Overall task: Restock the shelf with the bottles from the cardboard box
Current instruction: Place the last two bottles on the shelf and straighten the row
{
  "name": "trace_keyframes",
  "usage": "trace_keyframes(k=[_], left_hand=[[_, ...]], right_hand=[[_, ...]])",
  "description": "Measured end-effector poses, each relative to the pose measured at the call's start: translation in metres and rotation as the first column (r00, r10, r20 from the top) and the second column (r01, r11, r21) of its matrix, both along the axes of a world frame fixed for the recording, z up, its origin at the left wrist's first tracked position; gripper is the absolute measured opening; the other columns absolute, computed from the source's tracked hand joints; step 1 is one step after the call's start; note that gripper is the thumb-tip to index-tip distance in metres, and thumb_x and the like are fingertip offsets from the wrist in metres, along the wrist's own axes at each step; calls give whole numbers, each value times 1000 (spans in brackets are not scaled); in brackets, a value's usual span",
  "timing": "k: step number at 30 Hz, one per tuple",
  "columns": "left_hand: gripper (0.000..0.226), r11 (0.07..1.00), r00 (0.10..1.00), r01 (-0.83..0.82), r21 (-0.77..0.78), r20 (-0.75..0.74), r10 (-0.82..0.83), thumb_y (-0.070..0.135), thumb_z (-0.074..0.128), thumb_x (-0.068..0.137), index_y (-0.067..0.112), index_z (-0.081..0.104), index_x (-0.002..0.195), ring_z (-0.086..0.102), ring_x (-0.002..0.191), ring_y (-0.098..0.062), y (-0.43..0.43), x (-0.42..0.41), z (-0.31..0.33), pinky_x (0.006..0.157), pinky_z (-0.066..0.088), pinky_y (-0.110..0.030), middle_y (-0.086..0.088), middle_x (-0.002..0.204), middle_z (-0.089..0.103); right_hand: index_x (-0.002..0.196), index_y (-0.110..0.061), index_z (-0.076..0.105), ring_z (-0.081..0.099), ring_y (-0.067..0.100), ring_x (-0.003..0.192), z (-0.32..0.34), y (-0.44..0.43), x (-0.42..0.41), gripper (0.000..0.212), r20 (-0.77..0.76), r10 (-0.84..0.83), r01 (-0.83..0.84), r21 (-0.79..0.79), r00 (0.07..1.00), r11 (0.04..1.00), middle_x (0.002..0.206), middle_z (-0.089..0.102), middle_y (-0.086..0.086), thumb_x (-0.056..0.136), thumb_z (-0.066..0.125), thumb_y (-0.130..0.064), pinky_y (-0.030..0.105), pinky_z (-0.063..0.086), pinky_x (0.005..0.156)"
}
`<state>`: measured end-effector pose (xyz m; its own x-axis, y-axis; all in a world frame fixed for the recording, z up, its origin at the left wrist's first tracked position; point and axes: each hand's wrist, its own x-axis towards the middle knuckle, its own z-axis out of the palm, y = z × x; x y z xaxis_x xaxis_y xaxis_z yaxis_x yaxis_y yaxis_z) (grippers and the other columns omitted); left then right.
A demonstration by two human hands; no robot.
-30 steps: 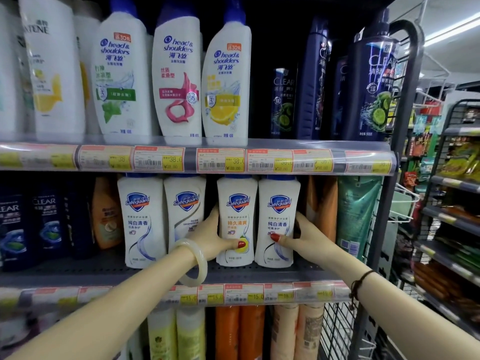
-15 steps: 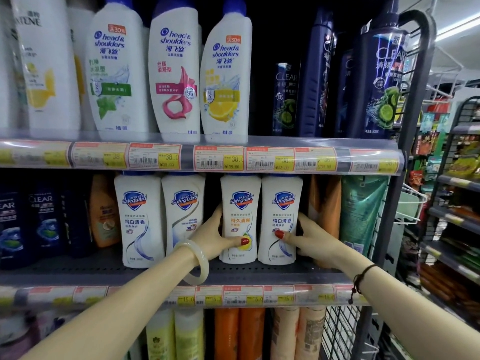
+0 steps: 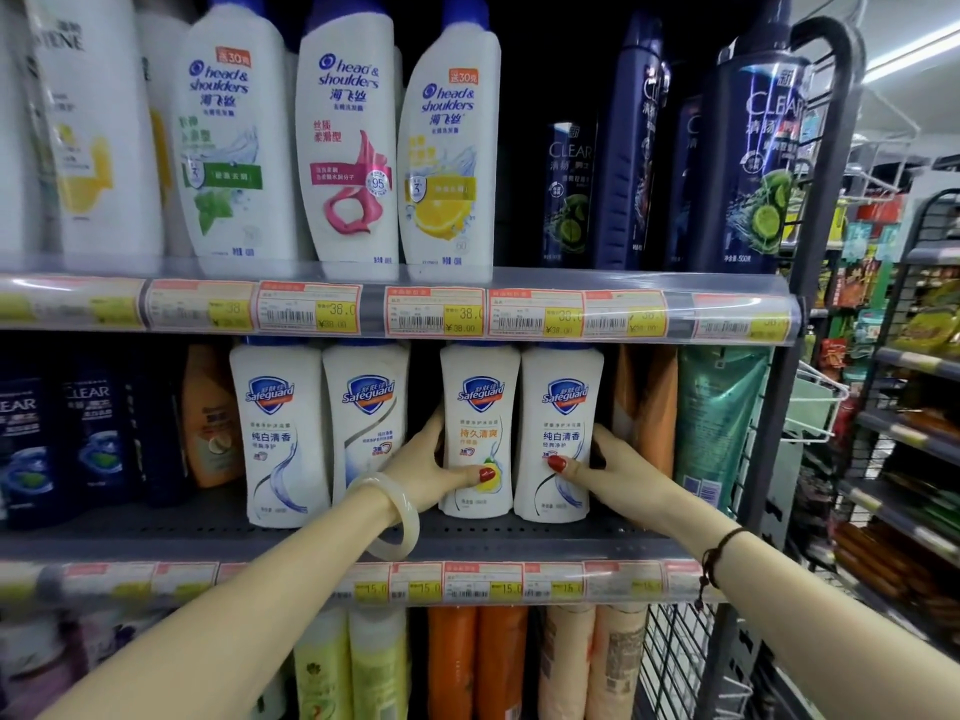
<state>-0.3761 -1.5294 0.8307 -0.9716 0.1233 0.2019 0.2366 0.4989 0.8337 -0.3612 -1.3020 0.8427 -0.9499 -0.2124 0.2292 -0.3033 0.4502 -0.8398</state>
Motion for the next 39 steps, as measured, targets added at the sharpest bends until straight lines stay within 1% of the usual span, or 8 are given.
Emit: trace_keyframes(k=[6,12,16,19,24,28,34,39], left_hand=[[81,995,1000,-21,-97,15,22,24,77,70,27,34,138,51,124,-20,-4,8,8,103,43,-46,0,137,54],[73,883,994,70,-464,107,-23,25,73,76,10,37,138,63,101,-23,-22,29,38,87,53,-33,-13,120,63],[58,820,985,155,-551,146,-88,20,73,77,3,50,128,62,66,-17,-46,43,60,71,54,-32,-17,100,70],[58,771,989,141,-622,115,-88,25,75,75,4,52,124,61,69,-18,-75,51,70,68,52,-28,-14,100,71],[54,737,991,123,-665,127,-51,28,77,72,4,57,117,63,74,-20,-130,64,75,66,53,-29,-14,97,71],[49,718,995,78,-692,104,-8,26,77,73,5,60,113,59,65,-13,-169,72,75,55,47,-19,-6,95,65],[56,756,994,-19,-654,66,82,29,79,69,6,58,115,64,90,-21,-202,67,71,81,54,-31,-5,101,63],[60,824,991,-34,-566,90,103,35,81,65,5,54,109,55,78,-19,-197,55,63,68,47,-30,-9,96,63]], right_hand=[[121,-14,57,58,11,104,1,2,3,43,-32,-118,122,223,993,967,114,63,-6,84,65,-34,22,45,86],[64,-15,49,50,13,60,23,-8,23,27,-43,-204,184,636,978,749,67,53,-2,79,67,-27,18,35,48],[88,-9,57,56,23,75,43,-34,44,30,-113,-198,211,777,974,593,82,56,4,79,67,-36,29,47,63],[112,-8,56,59,26,94,51,-69,53,52,-134,-158,201,807,978,556,105,60,7,76,69,-44,37,52,84],[118,-10,56,58,28,101,49,-134,59,52,-136,-65,148,788,989,598,112,61,9,78,67,-41,38,50,87],[106,-8,57,60,28,91,40,-169,62,40,-172,-39,161,790,984,591,103,62,10,79,66,-36,37,51,76],[106,-6,56,56,26,83,41,-194,48,45,-216,-91,226,760,972,609,103,60,11,79,68,-40,32,43,66],[106,-7,53,52,22,80,38,-194,35,48,-199,-175,264,692,964,672,99,59,9,77,70,-41,30,43,66]])
